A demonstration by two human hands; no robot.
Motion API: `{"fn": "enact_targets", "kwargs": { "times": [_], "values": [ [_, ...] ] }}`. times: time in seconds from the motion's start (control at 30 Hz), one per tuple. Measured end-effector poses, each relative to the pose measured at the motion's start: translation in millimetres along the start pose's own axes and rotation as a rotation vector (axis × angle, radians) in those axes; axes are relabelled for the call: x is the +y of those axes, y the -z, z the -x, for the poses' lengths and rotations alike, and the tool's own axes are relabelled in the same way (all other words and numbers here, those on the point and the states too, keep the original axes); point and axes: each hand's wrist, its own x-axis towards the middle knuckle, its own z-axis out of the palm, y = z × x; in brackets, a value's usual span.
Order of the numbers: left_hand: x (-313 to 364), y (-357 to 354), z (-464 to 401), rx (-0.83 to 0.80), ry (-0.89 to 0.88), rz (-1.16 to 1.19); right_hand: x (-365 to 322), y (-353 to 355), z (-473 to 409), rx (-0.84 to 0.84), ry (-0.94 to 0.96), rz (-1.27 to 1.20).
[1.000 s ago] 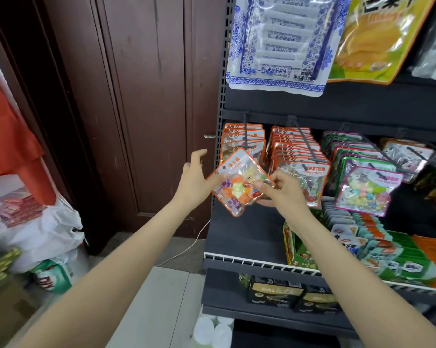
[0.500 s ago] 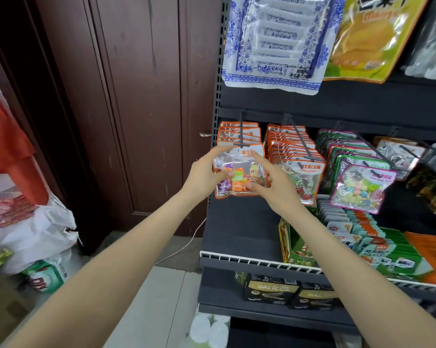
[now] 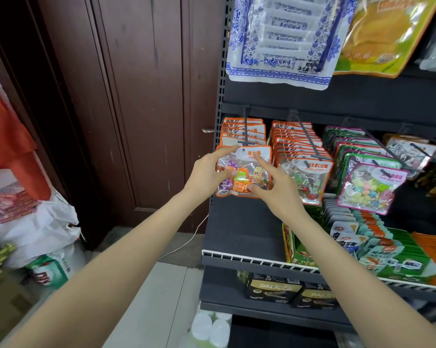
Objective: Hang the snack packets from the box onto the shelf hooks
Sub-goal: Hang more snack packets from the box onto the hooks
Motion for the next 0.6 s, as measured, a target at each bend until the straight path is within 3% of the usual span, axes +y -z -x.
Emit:
{"fn": "enact_targets", "kwargs": {
  "times": [0.2,0.4,0.6],
  "values": [
    [0.3,-2.7,-3.5,0.013,0.027,-0.061,2.5,-0.1,-3.7,-0.006,-0.025,0.017],
    [1.2,-10.9,-23.5,0.023,0.070,-0.254,0.0,-8.8,-20.3,-0.062,-0.070,0.238],
    [4.3,-20.7,-36.0,-0.019,0.125,-0.314,-1.9,-24.9,-41.9,-0.092,-0.169,0.216]
  ]
}}
